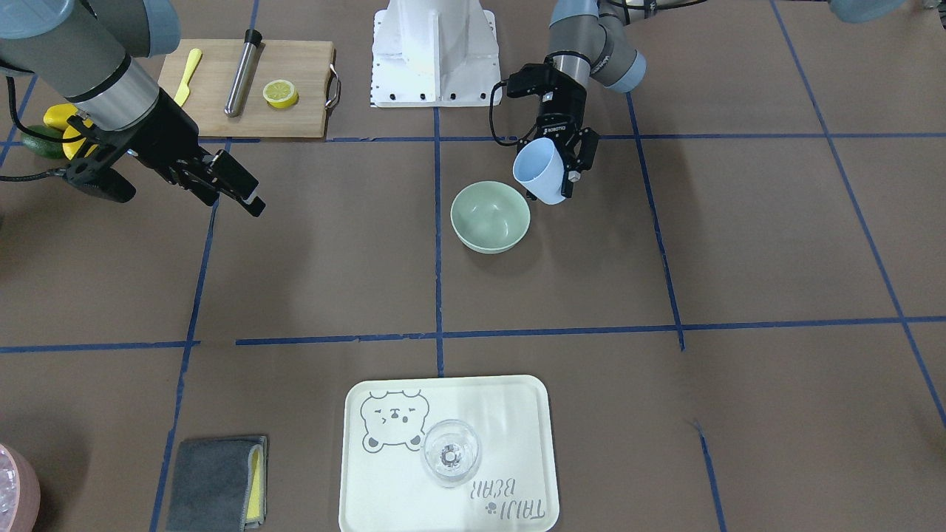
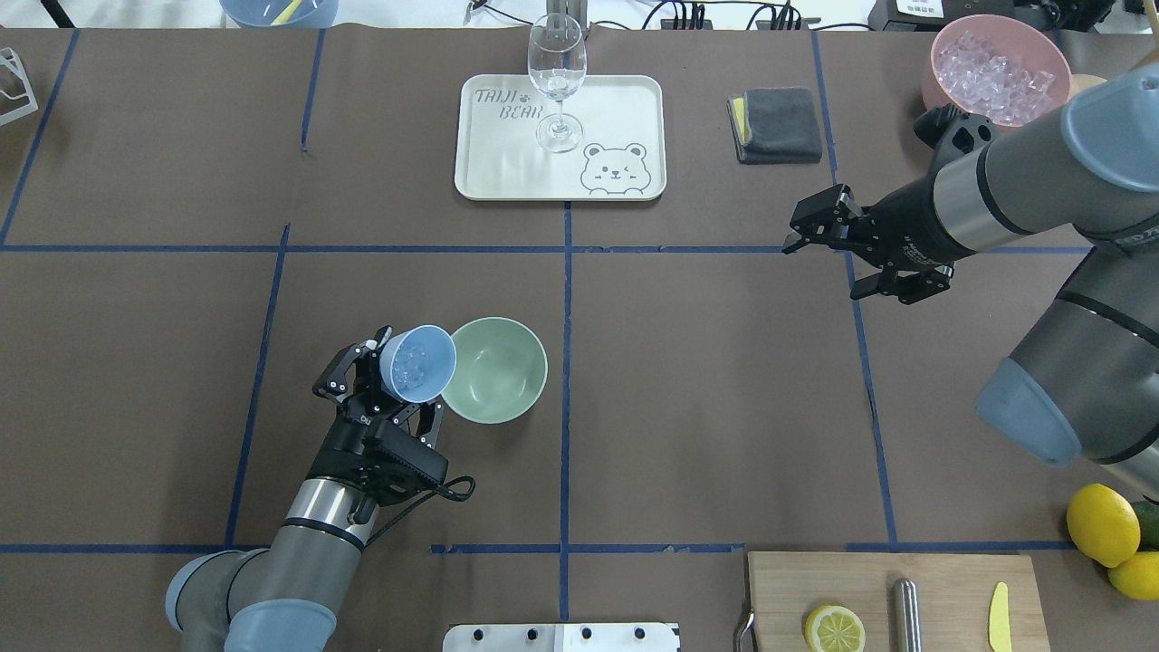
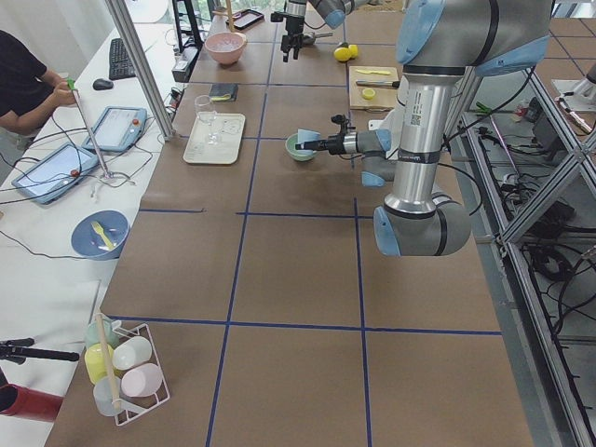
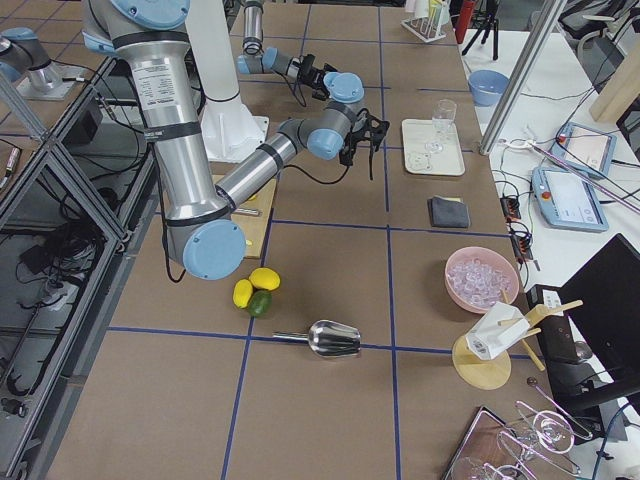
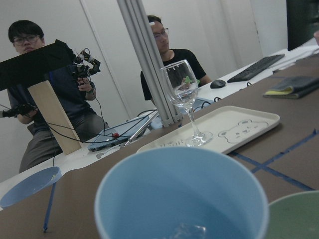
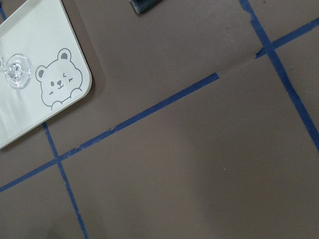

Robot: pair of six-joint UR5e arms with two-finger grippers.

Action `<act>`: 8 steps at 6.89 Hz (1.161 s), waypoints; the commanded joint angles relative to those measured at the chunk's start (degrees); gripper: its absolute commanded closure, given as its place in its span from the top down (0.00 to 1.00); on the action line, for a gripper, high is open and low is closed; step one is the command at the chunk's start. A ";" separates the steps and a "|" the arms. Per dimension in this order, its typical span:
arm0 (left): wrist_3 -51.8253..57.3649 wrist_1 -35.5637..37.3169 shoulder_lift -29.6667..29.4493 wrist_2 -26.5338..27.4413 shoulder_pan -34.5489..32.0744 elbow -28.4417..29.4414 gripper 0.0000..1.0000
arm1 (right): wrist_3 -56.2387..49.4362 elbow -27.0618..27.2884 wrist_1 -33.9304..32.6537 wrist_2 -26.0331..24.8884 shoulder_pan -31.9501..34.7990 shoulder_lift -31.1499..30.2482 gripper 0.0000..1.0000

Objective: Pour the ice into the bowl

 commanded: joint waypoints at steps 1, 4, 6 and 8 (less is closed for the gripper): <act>24.02 2.40 0.03 0.05 -0.16 -0.01 0.00 | 0.00 -0.03 0.00 -0.07 0.02 -0.71 1.00; 34.00 13.66 -2.33 0.05 -1.91 -0.18 0.00 | 0.00 0.06 0.00 0.02 0.02 -1.06 1.00; 45.51 15.25 -2.96 0.13 -2.79 -0.18 0.00 | 0.00 0.15 0.00 0.02 0.02 -1.24 1.00; 50.72 15.34 -2.96 0.14 -3.06 -0.10 0.00 | 0.00 0.15 0.00 -0.07 0.01 -1.42 1.00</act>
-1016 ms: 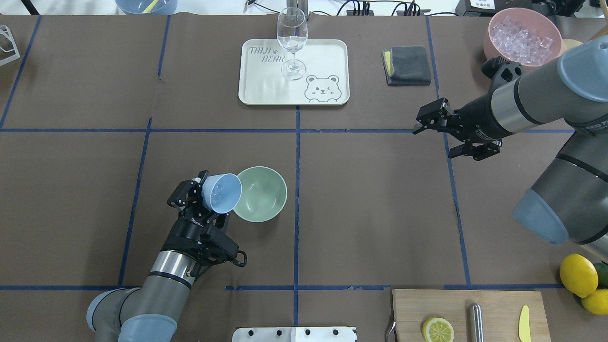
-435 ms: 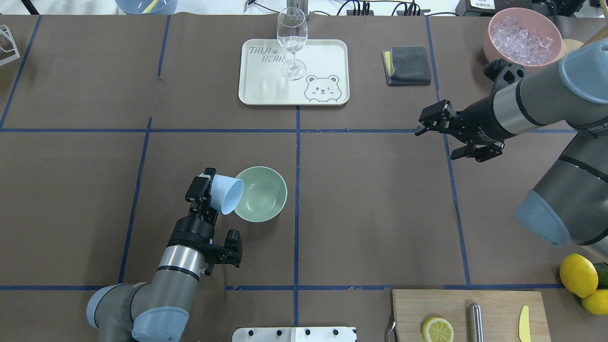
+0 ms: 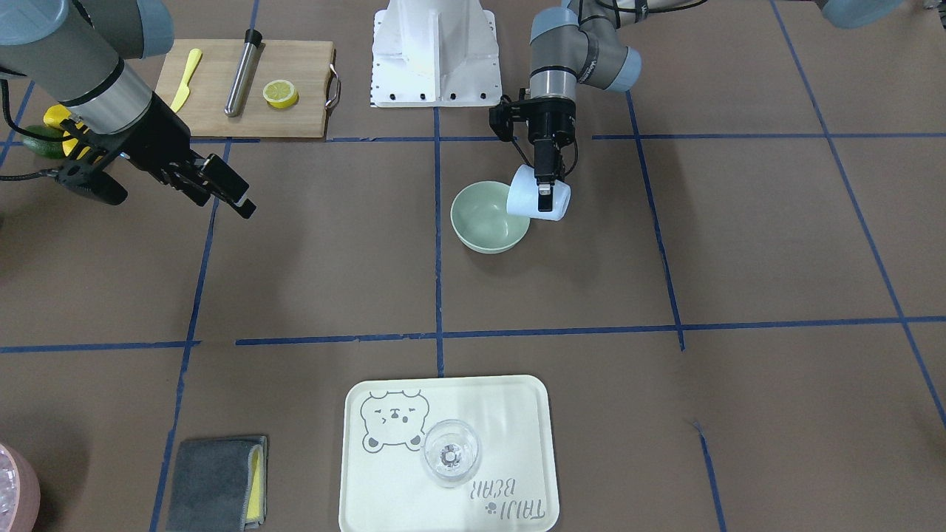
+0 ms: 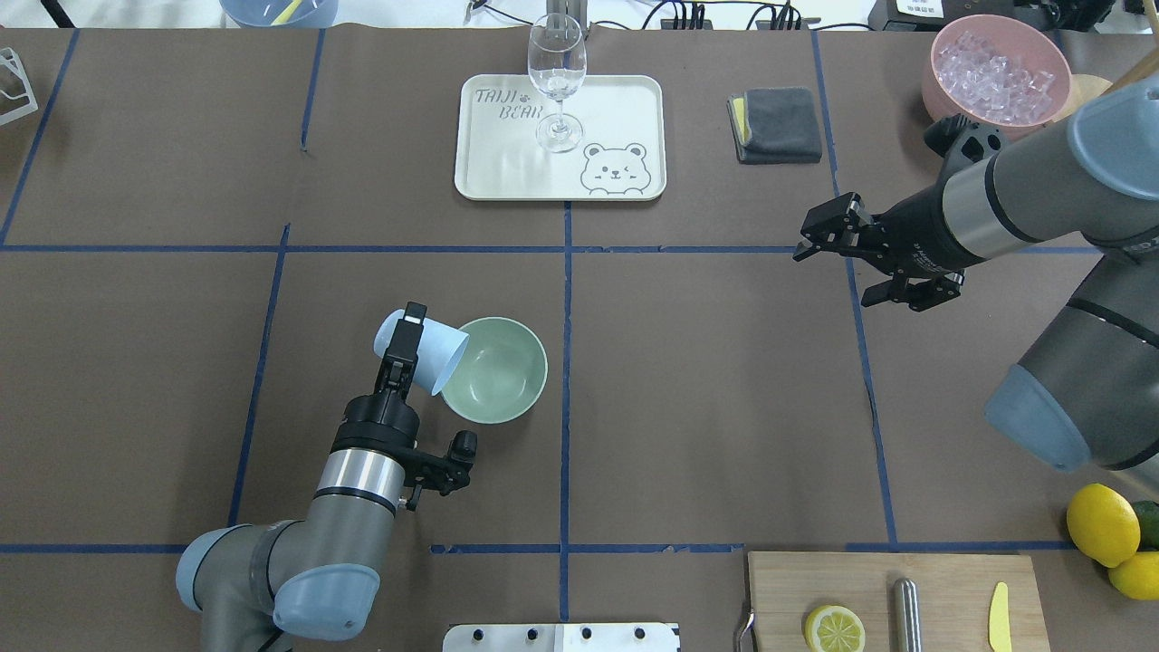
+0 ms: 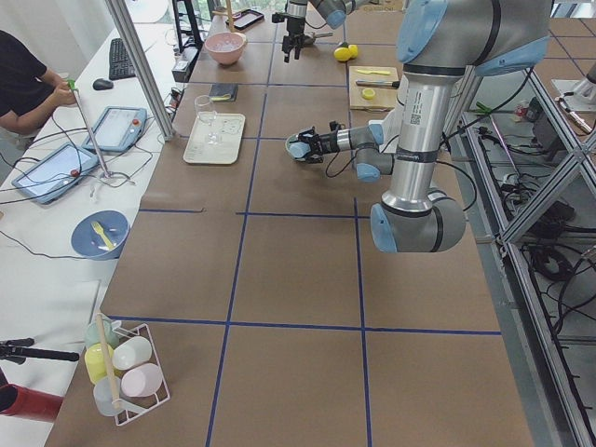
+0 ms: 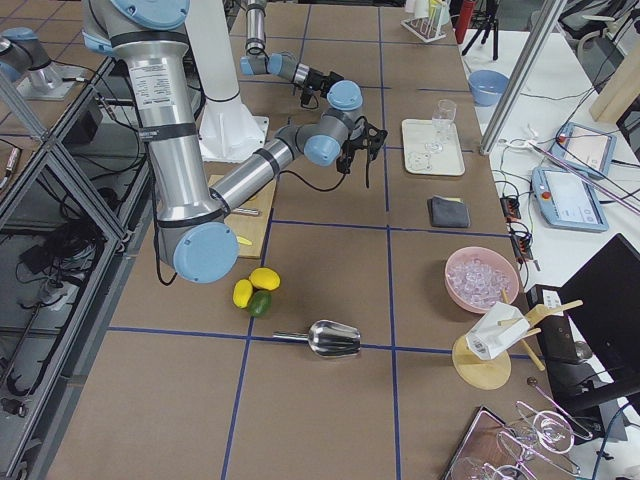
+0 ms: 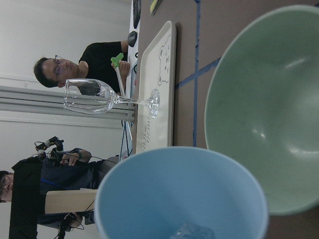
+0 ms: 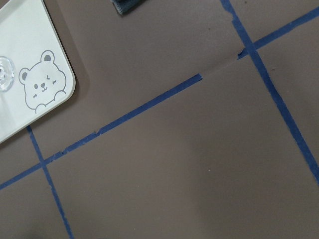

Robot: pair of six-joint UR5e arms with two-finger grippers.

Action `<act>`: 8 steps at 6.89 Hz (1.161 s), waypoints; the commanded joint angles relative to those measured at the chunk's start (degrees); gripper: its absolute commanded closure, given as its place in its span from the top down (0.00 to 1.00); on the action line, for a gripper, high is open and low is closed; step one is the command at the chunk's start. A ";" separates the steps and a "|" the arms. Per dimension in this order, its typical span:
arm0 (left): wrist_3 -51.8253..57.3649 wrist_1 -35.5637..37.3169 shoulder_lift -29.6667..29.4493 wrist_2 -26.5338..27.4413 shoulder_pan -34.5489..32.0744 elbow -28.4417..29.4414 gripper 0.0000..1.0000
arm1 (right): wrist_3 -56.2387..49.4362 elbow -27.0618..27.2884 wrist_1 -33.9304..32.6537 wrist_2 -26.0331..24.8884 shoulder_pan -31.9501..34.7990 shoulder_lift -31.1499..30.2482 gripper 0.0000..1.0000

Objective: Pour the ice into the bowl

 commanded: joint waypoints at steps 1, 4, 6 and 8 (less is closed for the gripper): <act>3.88 0.18 -0.08 0.10 -0.18 0.16 0.00 | 0.00 -0.04 0.00 -0.07 -0.06 -0.05 1.00; 5.46 0.18 0.10 0.10 -0.09 0.34 0.00 | 0.09 0.05 0.09 -0.07 0.03 -0.22 1.00; 5.38 -0.87 0.10 0.10 -0.36 -0.97 0.00 | 0.09 -0.21 0.00 -0.07 -0.14 -0.13 1.00; -4.14 -12.24 0.89 0.01 -1.40 -2.48 0.00 | 0.09 -0.04 0.09 -0.07 -0.32 0.65 1.00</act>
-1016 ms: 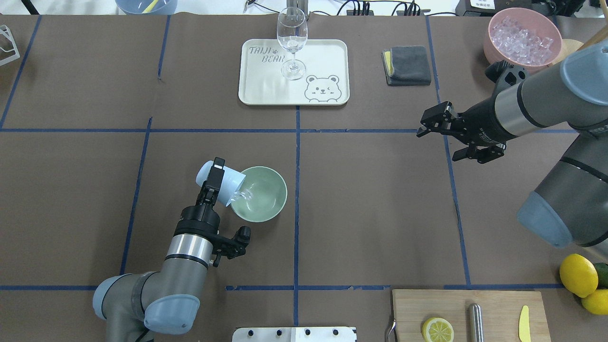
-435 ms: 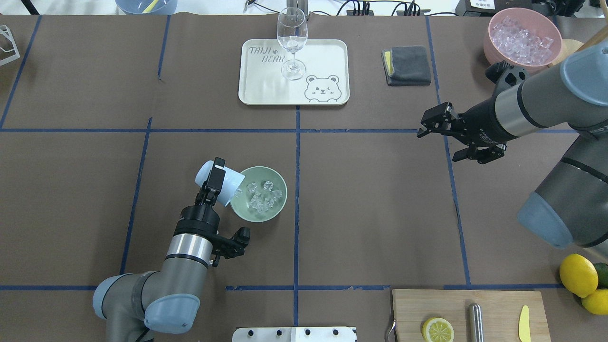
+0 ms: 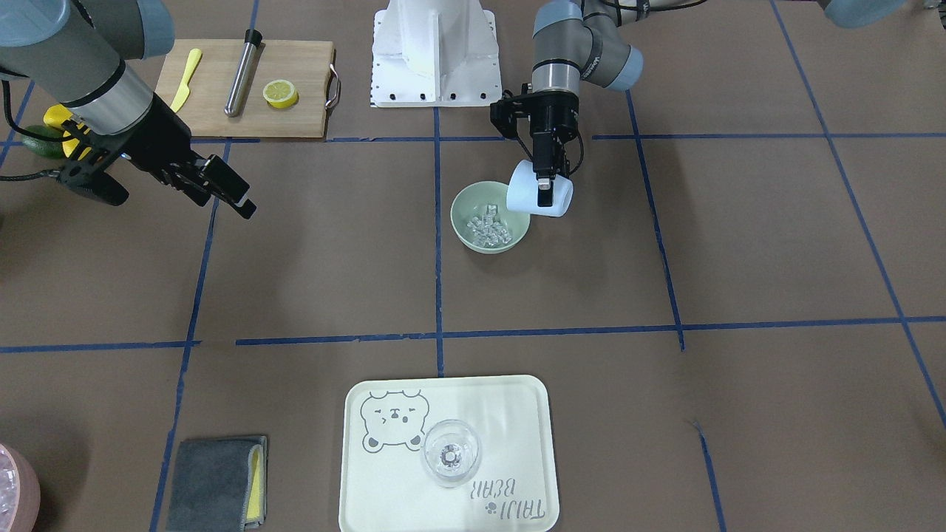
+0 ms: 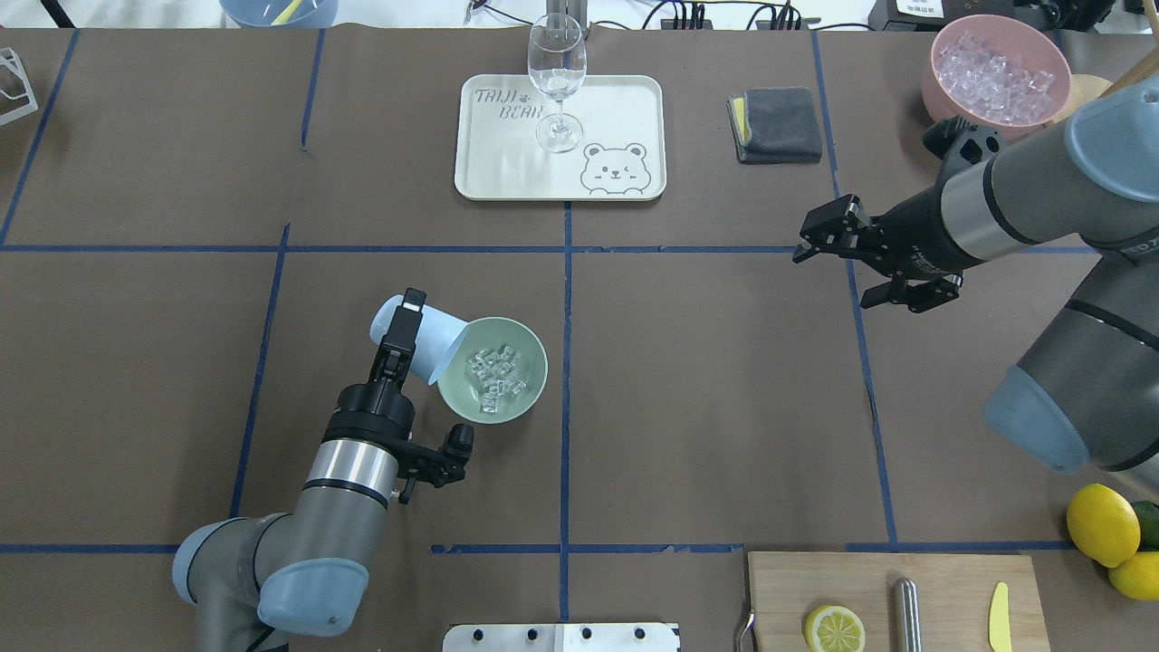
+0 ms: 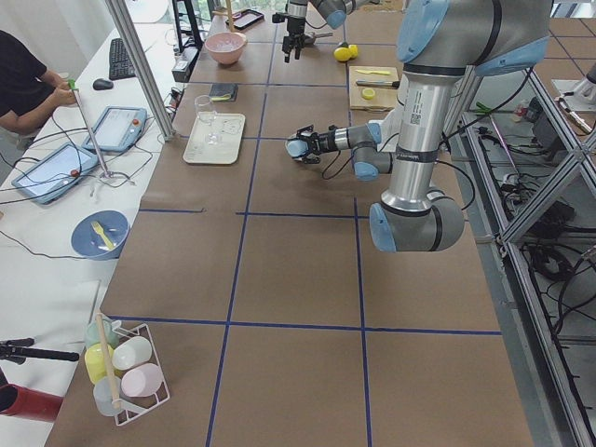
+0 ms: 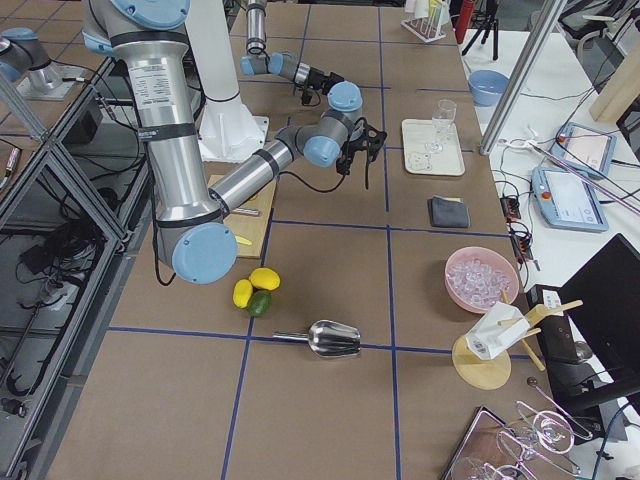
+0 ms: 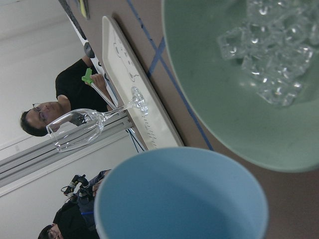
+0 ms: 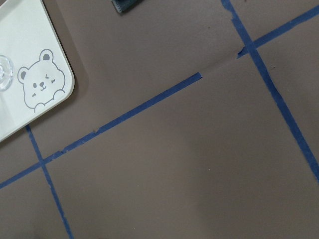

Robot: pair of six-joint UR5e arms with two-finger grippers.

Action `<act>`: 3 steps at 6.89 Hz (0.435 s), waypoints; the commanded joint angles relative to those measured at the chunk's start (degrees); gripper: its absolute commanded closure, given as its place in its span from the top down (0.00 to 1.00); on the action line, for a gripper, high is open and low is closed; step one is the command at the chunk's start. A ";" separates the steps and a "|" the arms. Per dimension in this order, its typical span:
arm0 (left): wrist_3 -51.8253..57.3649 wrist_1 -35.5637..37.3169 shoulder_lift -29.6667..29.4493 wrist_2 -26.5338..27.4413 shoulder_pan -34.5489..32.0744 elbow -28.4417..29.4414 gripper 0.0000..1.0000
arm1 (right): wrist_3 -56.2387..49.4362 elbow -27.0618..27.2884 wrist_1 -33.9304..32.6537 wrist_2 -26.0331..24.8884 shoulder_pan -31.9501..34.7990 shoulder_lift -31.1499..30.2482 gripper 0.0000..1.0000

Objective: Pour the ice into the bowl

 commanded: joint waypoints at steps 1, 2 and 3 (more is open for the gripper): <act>-20.61 -7.58 0.65 -0.07 -0.99 -0.43 0.00 | 0.00 -0.05 0.03 -0.04 -0.20 0.45 1.00; -40.85 -7.59 3.44 -0.42 -1.00 -0.26 0.00 | -0.09 -0.22 0.03 -0.04 -0.46 0.62 1.00; -54.63 -7.59 5.99 -0.51 -1.00 -0.35 0.00 | -0.09 -0.31 0.03 -0.04 -0.46 0.63 1.00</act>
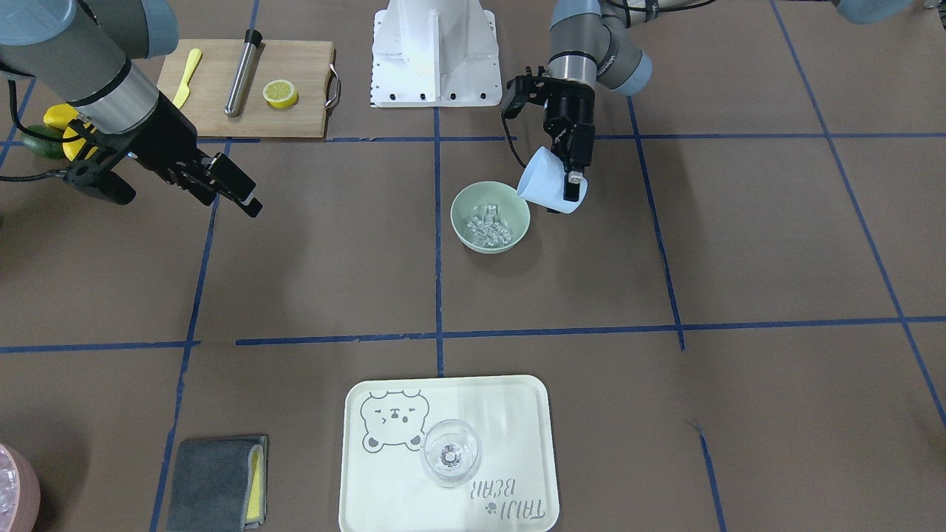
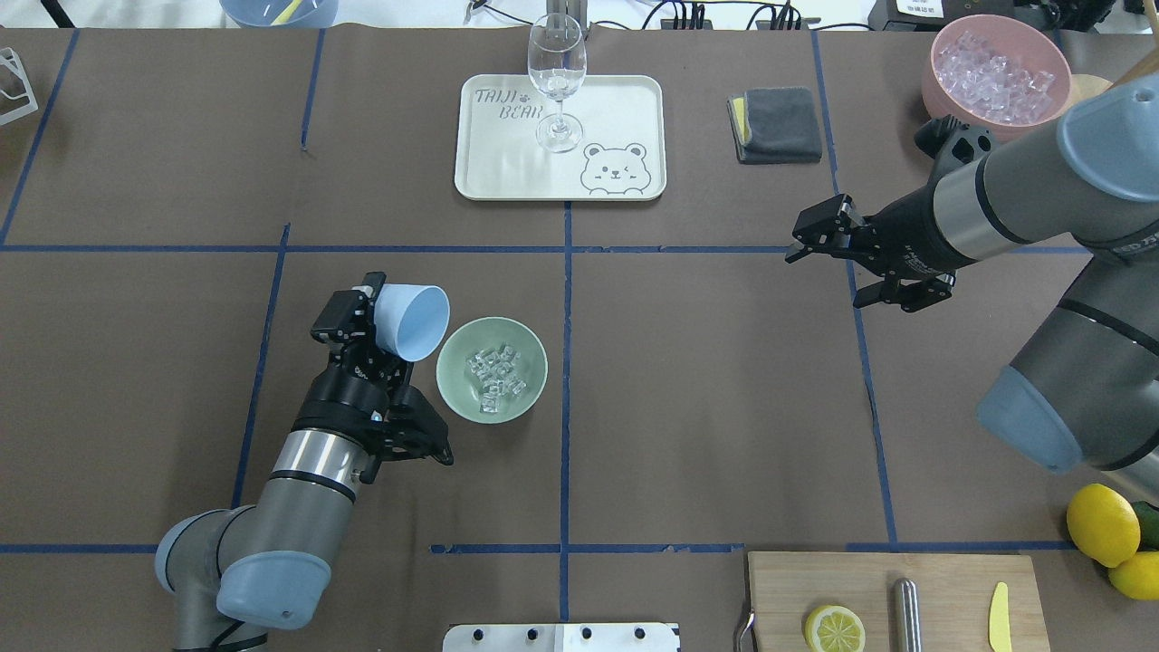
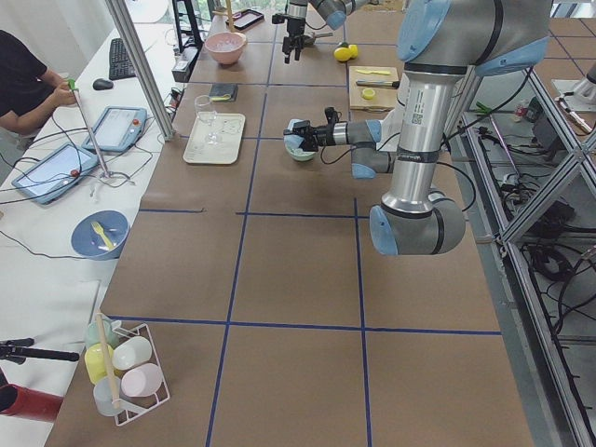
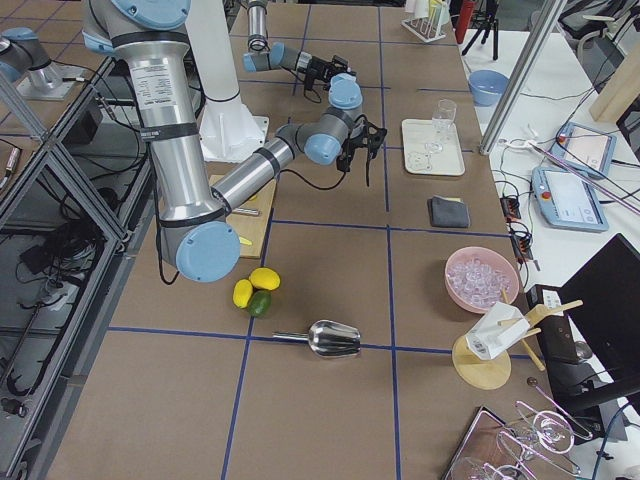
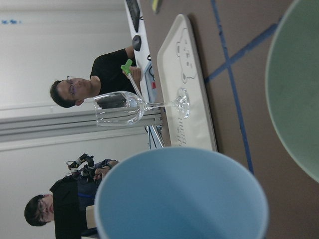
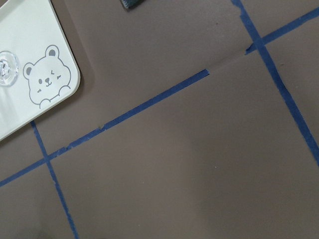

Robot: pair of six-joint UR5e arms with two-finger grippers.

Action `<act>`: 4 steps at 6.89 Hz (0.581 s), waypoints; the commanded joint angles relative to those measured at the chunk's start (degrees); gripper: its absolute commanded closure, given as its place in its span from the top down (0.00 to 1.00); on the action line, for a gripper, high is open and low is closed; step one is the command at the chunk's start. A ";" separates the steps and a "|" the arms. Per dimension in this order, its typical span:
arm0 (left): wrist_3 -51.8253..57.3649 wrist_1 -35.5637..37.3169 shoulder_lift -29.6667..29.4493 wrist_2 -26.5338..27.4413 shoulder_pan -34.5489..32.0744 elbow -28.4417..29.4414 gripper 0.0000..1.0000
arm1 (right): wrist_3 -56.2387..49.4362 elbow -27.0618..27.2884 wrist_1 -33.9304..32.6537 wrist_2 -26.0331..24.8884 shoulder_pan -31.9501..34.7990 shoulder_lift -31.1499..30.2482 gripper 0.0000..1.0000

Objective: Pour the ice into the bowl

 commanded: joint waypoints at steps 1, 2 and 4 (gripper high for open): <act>-32.50 -0.51 5.03 -1.15 -0.08 -0.02 0.00 | -0.03 -0.22 0.00 0.00 -0.18 0.07 1.00; -49.77 -0.60 6.97 -2.64 -0.08 -0.37 0.00 | -0.03 -0.31 0.00 0.00 -0.27 0.07 1.00; -71.22 -0.95 15.10 -5.74 -0.09 -0.81 0.00 | -0.03 -0.31 0.09 0.00 -0.53 0.16 1.00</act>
